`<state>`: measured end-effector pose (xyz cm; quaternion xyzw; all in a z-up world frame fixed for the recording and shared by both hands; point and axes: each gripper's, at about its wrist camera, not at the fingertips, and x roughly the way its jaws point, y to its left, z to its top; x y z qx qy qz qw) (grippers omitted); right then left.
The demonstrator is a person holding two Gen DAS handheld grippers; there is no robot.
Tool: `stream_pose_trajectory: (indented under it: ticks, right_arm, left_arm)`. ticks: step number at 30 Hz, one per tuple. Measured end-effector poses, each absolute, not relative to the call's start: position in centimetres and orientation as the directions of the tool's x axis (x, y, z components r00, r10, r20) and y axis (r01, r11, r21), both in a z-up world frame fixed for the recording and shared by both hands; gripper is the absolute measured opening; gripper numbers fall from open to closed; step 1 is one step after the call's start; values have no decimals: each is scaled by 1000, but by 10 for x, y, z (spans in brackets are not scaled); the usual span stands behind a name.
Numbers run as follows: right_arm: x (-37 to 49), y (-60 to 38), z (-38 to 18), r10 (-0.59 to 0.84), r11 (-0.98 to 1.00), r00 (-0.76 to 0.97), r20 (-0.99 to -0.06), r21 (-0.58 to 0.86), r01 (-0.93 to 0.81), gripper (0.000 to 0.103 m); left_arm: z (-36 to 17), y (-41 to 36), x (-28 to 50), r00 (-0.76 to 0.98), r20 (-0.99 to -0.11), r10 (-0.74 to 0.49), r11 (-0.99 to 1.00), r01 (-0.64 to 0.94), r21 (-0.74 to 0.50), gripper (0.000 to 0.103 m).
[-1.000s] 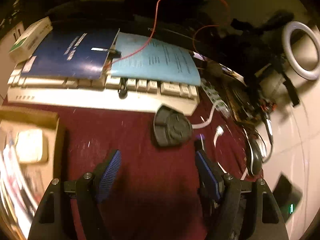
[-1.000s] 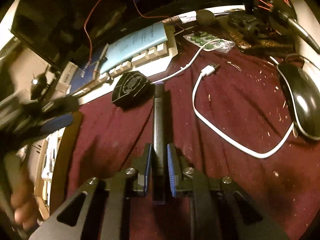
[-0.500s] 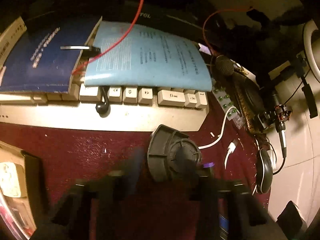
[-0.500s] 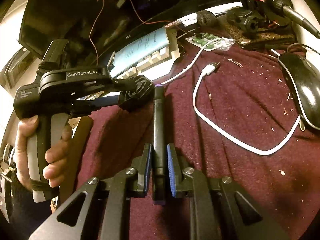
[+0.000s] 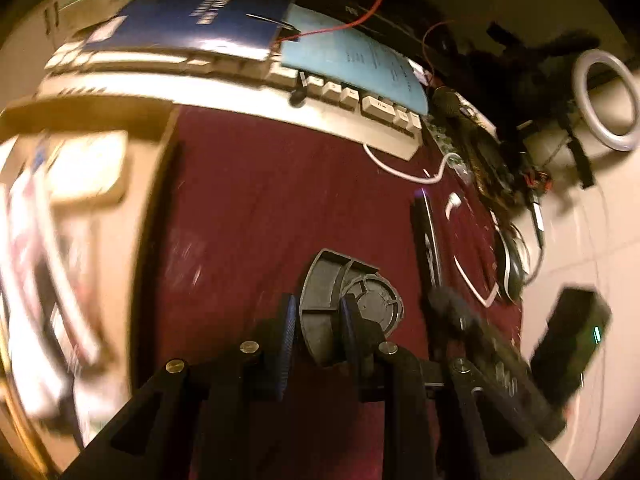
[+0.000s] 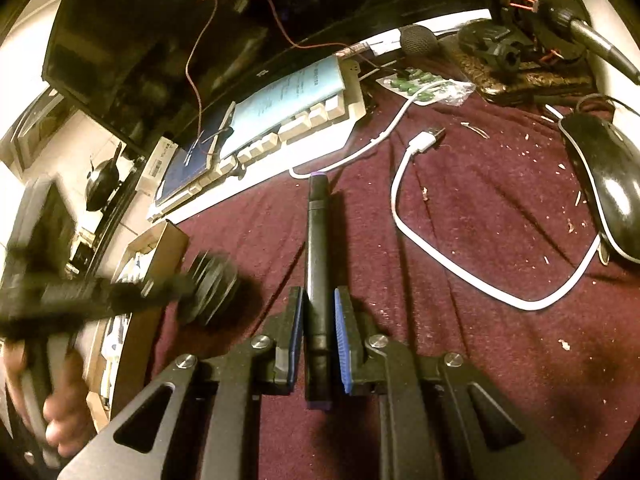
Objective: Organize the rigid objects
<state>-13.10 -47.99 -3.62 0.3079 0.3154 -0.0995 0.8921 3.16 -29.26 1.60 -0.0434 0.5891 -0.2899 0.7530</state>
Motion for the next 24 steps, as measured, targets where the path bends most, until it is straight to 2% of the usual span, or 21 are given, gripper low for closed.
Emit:
stream_pose_trajectory:
  ticks: [7, 12, 16, 20, 24]
  right_arm:
    - [-132, -462, -27, 48, 808, 795, -604, 491, 325, 15]
    - [-137, -419, 0, 119, 818, 841, -527, 533, 218, 15]
    - [-122, -375, 20, 244, 824, 837, -489, 559, 87, 15]
    - [-85, -332, 31, 328, 848, 794, -512, 530, -9, 15]
    - [-41, -305, 25, 348, 870, 747, -567, 491, -32, 15]
  left_arm:
    - [40, -232, -11, 248, -815, -523, 837, 331, -436, 23]
    - [62, -171, -31, 336, -800, -497, 863, 289, -415, 23]
    - [72, -124, -33, 390, -800, -456, 889, 231, -395, 23]
    - [67, -91, -22, 419, -792, -445, 895, 174, -411, 23]
    - [48, -77, -5, 409, -811, -417, 907, 130, -401, 23]
